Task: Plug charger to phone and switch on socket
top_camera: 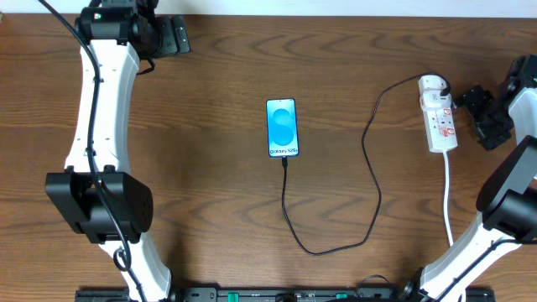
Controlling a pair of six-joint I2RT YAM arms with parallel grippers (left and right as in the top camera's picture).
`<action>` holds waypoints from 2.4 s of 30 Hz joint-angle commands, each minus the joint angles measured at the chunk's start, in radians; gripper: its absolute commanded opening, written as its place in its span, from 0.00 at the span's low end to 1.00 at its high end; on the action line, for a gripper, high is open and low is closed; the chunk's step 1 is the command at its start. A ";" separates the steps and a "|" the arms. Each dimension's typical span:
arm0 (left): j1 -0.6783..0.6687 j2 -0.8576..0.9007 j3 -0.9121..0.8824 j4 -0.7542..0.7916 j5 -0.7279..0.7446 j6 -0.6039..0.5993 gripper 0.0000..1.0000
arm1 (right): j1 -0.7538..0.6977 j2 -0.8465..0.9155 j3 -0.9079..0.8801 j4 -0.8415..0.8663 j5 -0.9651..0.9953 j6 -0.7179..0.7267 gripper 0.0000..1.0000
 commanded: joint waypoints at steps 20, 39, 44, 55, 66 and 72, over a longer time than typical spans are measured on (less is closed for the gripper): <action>0.004 0.006 -0.005 -0.002 -0.013 -0.013 0.98 | 0.008 0.055 -0.010 0.032 -0.050 0.017 0.99; 0.004 0.006 -0.005 -0.002 -0.013 -0.013 0.98 | 0.016 0.096 -0.010 0.029 -0.114 0.008 0.99; 0.004 0.006 -0.005 -0.002 -0.013 -0.013 0.98 | 0.024 0.096 -0.010 0.027 -0.134 -0.006 0.99; 0.004 0.006 -0.005 -0.002 -0.013 -0.013 0.98 | 0.043 0.096 -0.010 -0.006 -0.140 -0.005 0.99; 0.004 0.006 -0.005 -0.002 -0.013 -0.013 0.98 | 0.079 0.096 -0.010 -0.016 -0.139 0.010 0.99; 0.004 0.006 -0.005 -0.002 -0.013 -0.013 0.98 | 0.089 0.097 -0.010 -0.016 -0.132 0.010 0.99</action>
